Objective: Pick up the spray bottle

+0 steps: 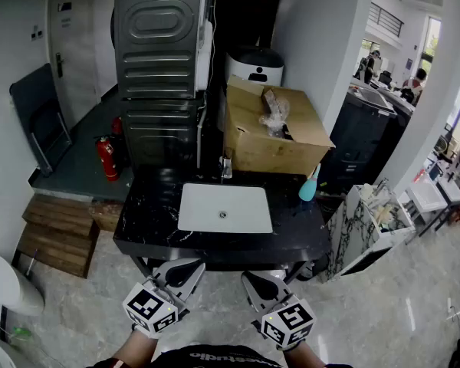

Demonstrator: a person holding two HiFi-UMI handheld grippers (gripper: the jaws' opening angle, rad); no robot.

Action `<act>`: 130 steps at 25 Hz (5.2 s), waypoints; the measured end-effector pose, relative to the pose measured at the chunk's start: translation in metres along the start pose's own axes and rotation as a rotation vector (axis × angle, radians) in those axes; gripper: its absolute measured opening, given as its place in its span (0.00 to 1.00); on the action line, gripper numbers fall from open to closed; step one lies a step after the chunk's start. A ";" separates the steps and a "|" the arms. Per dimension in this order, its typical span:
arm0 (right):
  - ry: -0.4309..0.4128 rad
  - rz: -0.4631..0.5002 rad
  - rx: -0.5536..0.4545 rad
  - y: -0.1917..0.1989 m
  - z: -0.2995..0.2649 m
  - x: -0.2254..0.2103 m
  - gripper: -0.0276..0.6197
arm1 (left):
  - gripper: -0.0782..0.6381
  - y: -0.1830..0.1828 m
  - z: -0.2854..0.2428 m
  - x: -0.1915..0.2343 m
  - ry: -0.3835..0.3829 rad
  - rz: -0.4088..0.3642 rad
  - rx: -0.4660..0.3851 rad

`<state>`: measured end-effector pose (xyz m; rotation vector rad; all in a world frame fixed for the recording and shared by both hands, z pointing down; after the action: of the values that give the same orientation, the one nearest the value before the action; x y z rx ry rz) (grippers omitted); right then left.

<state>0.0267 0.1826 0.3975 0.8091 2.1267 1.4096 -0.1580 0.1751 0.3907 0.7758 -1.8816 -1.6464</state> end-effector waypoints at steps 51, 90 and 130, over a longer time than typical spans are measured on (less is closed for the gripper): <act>0.134 -0.064 -0.019 -0.004 -0.071 -0.060 0.10 | 0.13 0.032 -0.056 0.091 0.061 0.055 0.012; 0.167 -0.036 -0.095 -0.098 -0.188 -0.319 0.10 | 0.13 -0.038 -0.334 0.228 0.102 0.015 -0.002; 0.844 -0.258 0.071 0.013 -0.183 -0.643 0.41 | 0.13 -0.002 -0.473 0.244 0.162 0.066 0.132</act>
<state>0.3732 -0.3781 0.5120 -0.1042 2.7560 1.7167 0.0050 -0.3279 0.4519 0.8638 -1.8935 -1.3877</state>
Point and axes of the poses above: the fingertips, and each gripper's own axes: z backward along the fingers, x to its left, y out of its underside, the point moved 6 cm from there along z, backward along the fingers, and after that the axes turned 13 degrees about x, right-handed, at the moved point
